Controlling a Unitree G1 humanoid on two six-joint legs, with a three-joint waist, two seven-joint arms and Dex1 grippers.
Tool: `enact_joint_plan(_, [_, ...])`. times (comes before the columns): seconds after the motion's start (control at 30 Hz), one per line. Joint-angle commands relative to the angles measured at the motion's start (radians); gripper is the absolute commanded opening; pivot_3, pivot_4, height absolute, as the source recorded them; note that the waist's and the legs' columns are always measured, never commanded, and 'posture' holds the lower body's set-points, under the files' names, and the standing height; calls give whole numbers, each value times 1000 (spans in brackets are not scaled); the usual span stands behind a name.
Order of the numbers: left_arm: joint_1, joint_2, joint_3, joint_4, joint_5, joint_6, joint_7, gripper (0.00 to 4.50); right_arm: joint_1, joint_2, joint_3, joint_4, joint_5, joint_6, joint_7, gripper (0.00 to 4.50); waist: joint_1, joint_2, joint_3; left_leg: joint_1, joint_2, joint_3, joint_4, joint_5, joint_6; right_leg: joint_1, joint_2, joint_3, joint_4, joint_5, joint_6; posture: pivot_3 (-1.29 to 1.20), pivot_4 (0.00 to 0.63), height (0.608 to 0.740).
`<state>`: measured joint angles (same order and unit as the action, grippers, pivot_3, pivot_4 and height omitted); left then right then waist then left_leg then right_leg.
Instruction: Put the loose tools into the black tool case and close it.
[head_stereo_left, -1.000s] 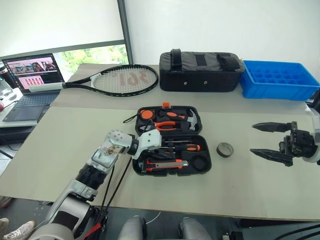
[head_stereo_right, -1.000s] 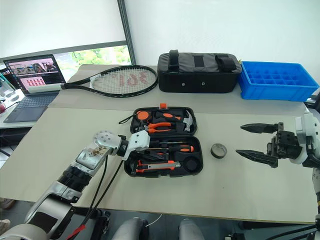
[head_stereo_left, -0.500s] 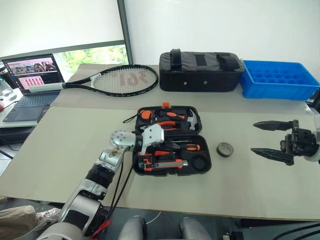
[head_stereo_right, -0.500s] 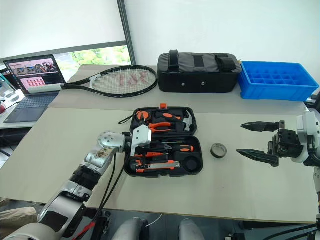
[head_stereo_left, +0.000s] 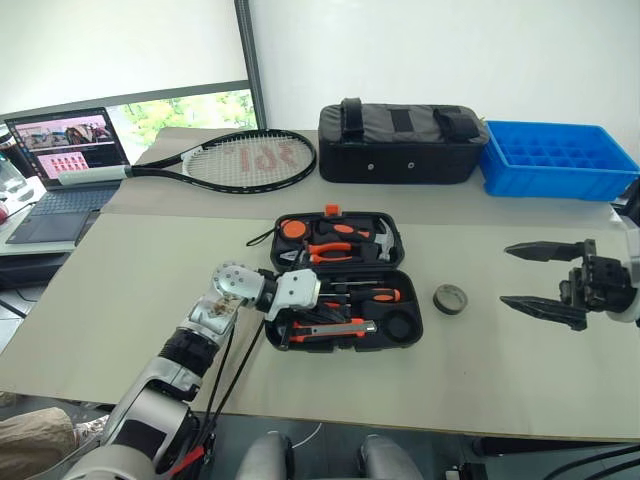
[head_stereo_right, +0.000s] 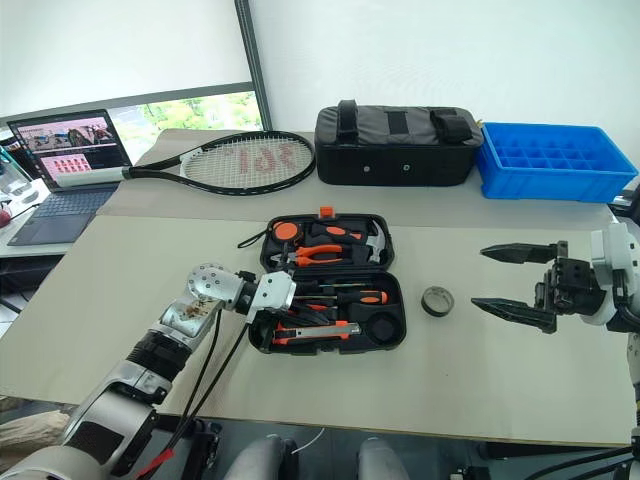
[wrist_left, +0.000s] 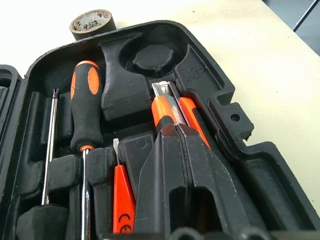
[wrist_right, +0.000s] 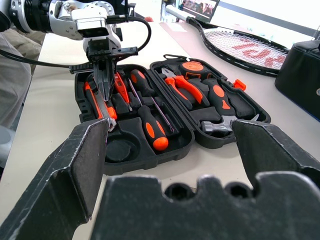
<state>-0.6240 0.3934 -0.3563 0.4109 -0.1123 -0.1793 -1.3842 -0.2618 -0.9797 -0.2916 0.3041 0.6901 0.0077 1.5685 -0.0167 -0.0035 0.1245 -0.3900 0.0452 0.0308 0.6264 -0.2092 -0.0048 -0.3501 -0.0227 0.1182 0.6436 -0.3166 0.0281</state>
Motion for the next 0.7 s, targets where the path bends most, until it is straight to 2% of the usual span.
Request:
enact_joint_plan(0.03, [-13,12,-32,43,71,-71,15,20,0,-2,-47,-30,8,5,27,4500,0,0,0,0,0,0,0,0,0,0,0,0,0,0,0,0,150,707])
enact_joint_plan(0.47, [-5,20,-81,150,171,-128,77,20,8,-3,-38,-37,-3,5,27,4500,-3,1,-1,5,0,0,0,0,0,5,0,1,1,0,0,0,150,707])
enact_joint_plan(0.6, [0,19,-65,147,158,-113,111,20,6,-1,-25,-37,-20,0,26,4500,-3,2,-2,6,0,0,0,0,0,6,0,1,0,0,0,0,150,707])
enact_joint_plan(0.7, [7,9,0,47,43,-3,98,20,-4,5,-15,-43,-23,8,29,4500,-4,2,-2,7,0,0,1,0,0,8,0,1,0,0,0,0,150,707])
